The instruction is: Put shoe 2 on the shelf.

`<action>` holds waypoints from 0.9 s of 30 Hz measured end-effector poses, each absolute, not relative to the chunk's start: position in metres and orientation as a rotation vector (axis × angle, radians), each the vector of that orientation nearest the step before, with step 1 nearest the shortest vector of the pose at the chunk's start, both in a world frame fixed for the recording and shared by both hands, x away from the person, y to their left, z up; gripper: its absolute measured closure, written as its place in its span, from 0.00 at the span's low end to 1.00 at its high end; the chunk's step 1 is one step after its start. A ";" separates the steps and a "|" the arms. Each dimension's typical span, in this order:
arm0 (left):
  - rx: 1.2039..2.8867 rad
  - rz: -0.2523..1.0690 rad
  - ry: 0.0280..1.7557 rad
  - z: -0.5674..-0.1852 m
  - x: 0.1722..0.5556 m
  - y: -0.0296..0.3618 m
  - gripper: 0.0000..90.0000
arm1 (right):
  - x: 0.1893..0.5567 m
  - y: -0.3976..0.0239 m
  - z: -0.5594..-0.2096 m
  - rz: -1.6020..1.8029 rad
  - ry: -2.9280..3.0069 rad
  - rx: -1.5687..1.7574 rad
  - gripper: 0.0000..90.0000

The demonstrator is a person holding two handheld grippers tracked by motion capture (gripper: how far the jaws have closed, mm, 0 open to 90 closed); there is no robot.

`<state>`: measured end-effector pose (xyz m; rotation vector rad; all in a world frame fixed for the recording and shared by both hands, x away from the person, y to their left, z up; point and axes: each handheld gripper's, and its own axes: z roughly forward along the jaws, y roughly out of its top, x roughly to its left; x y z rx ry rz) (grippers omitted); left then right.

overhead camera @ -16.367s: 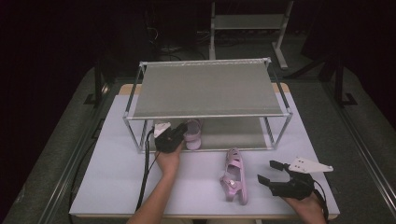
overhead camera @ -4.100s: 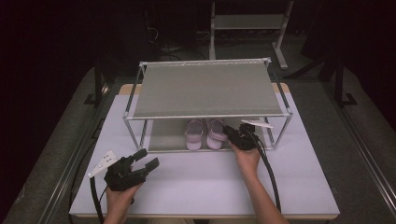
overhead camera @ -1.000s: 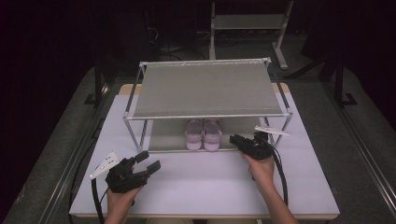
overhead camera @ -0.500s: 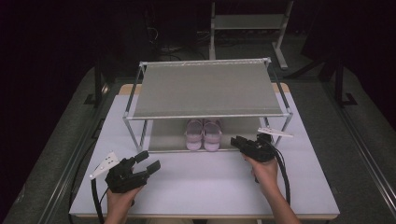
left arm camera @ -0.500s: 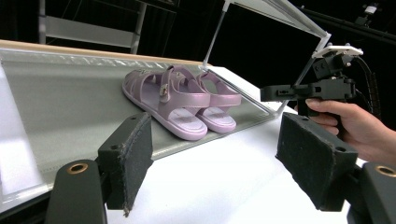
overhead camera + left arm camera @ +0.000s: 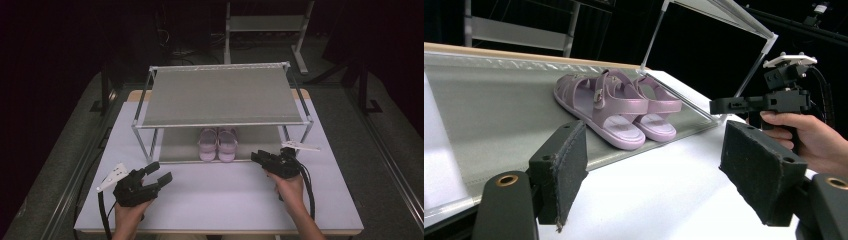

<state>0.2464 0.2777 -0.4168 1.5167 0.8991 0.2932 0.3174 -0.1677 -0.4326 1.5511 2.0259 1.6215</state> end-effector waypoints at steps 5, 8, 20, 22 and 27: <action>1.520 0.291 0.898 -0.417 0.246 0.277 0.29 | 0.314 -0.173 -0.436 1.617 2.028 1.563 0.64; 1.520 0.290 0.898 -0.417 0.246 0.277 0.29 | 0.313 -0.176 -0.437 1.620 2.027 1.564 0.63; 1.518 0.290 0.900 -0.417 0.246 0.277 0.29 | 0.305 -0.186 -0.438 1.612 2.042 1.566 0.57; 1.519 0.291 0.899 -0.417 0.246 0.277 0.29 | 0.304 -0.189 -0.438 1.613 2.042 1.567 0.57; 1.523 0.291 0.897 -0.417 0.246 0.276 0.29 | 0.301 -0.196 -0.438 1.618 2.038 1.558 0.54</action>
